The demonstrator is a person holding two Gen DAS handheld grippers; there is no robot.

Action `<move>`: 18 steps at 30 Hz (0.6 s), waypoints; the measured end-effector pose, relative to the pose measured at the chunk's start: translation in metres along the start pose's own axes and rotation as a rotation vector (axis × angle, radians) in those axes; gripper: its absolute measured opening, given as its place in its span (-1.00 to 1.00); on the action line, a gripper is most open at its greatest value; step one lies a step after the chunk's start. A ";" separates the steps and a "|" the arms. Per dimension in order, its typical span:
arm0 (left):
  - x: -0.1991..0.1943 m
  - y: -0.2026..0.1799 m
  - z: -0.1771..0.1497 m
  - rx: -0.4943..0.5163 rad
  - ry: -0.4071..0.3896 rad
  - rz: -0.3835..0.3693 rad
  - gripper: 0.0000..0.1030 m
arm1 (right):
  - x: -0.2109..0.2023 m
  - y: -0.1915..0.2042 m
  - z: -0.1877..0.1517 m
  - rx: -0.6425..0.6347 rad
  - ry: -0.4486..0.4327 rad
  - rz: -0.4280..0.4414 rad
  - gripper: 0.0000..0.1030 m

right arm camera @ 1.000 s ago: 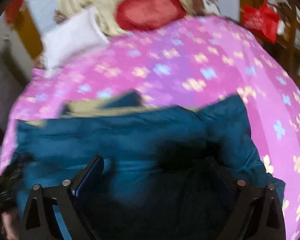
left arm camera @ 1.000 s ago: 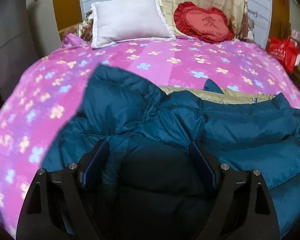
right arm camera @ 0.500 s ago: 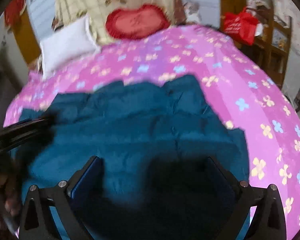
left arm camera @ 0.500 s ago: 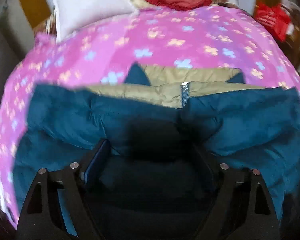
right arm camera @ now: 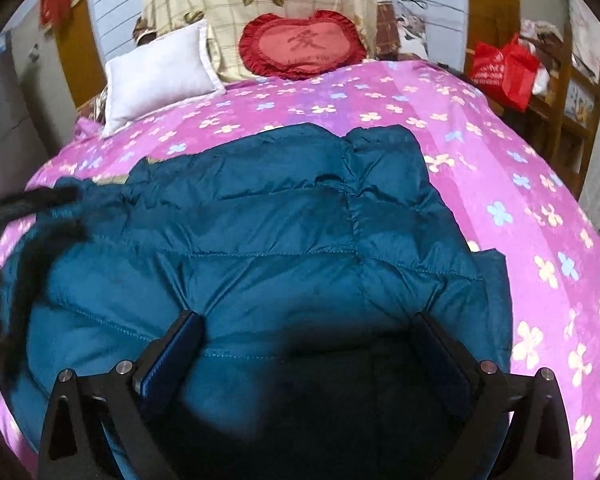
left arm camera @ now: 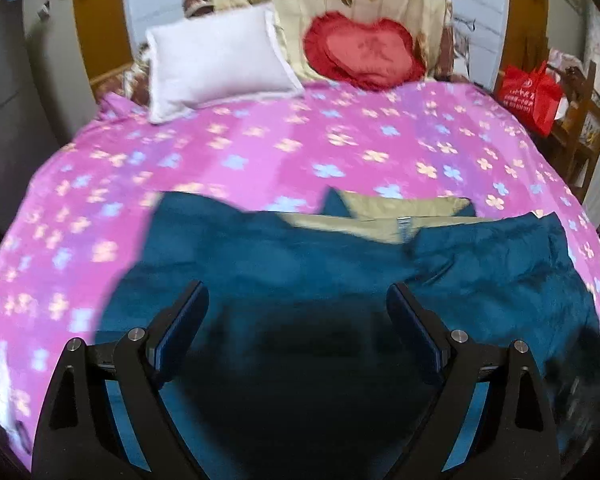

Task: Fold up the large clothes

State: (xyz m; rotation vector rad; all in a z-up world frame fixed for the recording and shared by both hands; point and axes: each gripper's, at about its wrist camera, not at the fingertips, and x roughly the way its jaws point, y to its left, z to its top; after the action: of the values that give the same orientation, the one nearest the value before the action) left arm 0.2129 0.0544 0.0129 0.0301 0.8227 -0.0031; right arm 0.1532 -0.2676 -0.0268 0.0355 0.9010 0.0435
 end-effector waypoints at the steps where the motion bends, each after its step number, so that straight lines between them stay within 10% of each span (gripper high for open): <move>1: -0.008 0.015 -0.006 -0.009 -0.013 0.008 0.77 | -0.004 -0.001 0.001 0.004 -0.009 -0.011 1.00; 10: -0.028 0.170 -0.092 -0.218 0.026 0.023 0.77 | -0.078 -0.009 -0.032 -0.004 -0.163 0.020 1.00; 18: -0.015 0.168 -0.087 -0.227 0.056 -0.058 0.77 | -0.082 -0.062 -0.050 0.119 -0.200 -0.012 1.00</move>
State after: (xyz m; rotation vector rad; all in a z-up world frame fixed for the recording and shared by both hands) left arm 0.1416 0.2250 -0.0312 -0.2086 0.8757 0.0364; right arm 0.0646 -0.3330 0.0037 0.1427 0.7029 -0.0240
